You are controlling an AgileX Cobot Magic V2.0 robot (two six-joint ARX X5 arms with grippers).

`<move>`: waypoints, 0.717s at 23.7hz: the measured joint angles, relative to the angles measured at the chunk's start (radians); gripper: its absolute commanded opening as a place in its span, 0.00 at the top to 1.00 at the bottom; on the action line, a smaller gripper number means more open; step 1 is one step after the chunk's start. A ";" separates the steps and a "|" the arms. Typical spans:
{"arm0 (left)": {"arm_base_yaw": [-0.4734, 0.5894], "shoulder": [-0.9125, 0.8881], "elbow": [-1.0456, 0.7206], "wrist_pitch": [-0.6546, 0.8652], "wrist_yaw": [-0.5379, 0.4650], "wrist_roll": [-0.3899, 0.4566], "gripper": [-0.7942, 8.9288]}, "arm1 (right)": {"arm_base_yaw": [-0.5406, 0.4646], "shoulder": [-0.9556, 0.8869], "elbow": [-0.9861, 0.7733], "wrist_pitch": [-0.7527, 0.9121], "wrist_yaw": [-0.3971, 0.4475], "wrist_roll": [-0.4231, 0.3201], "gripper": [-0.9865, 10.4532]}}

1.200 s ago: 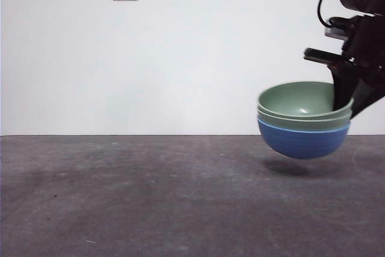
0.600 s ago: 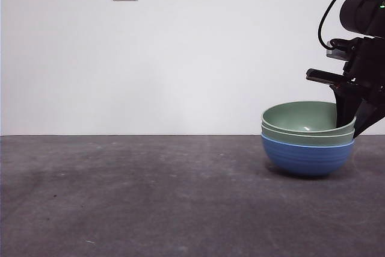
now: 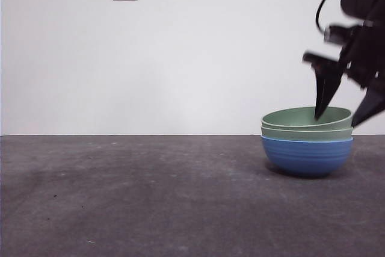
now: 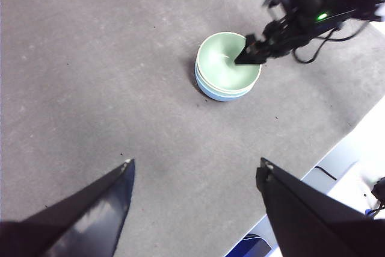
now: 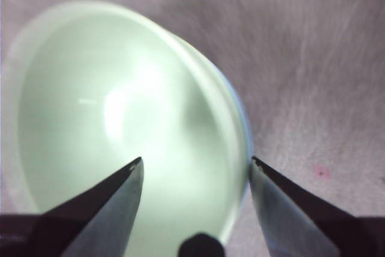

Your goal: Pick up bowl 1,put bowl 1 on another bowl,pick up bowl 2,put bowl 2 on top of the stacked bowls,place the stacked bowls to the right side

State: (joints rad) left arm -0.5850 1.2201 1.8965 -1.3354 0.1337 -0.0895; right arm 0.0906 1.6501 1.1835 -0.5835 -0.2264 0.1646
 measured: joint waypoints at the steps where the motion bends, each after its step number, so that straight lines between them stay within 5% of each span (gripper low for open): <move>1: 0.000 0.000 0.000 0.000 0.000 0.000 0.56 | 0.000 -0.045 0.000 -0.019 -0.001 0.000 0.66; 17: 0.000 0.000 0.000 0.000 0.006 0.053 0.56 | 0.076 -0.661 0.000 -0.647 -0.010 -0.057 0.66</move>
State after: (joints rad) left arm -0.5850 1.2205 1.8965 -1.3354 0.1398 -0.0364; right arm 0.1665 0.9886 1.1835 -1.2304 -0.2359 0.1074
